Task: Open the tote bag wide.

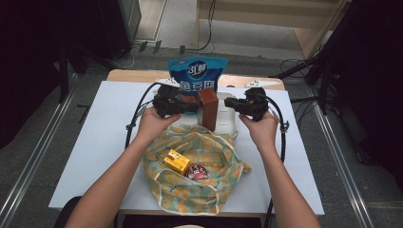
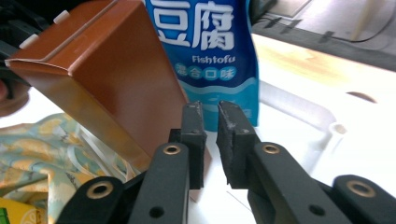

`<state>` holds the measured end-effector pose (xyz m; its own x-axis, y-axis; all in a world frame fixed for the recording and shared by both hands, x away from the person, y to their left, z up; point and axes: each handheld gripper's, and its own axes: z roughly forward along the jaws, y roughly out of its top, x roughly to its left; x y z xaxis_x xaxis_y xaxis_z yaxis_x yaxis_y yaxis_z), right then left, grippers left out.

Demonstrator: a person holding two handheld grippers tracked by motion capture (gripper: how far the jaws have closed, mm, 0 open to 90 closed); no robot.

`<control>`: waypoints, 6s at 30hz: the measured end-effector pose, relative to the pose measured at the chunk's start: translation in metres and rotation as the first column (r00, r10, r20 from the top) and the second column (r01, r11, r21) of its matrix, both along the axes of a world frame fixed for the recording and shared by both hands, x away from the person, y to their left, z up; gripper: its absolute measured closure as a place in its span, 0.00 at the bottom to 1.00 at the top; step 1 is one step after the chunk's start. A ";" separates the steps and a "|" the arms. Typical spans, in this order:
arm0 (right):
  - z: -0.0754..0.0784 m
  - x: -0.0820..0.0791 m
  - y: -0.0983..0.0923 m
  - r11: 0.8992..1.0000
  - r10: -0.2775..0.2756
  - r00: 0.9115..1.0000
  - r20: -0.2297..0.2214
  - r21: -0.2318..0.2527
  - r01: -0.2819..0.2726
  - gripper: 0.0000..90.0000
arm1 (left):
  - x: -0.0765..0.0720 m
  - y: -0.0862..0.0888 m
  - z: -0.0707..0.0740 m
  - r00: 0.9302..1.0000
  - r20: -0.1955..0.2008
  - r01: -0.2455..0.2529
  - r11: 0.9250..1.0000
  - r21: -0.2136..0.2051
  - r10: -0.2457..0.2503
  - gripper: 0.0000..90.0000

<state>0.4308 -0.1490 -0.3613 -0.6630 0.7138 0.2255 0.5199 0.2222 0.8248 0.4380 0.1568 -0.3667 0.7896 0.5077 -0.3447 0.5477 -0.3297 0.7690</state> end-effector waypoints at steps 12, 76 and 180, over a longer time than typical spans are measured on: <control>0.051 -0.020 0.011 0.999 0.015 1.000 -0.003 -0.039 -0.015 0.74 | -0.030 0.039 0.005 0.999 -0.029 -0.032 0.999 0.011 0.032 0.66; 0.046 0.015 0.140 0.971 0.163 0.987 0.012 -0.179 -0.158 0.48 | -0.051 0.115 -0.003 0.987 -0.021 -0.159 0.987 -0.024 0.158 0.61; -0.082 0.000 0.047 0.959 0.232 0.969 -0.088 -0.145 -0.243 1.00 | -0.046 0.100 -0.016 0.991 -0.049 -0.122 0.992 0.024 0.123 0.61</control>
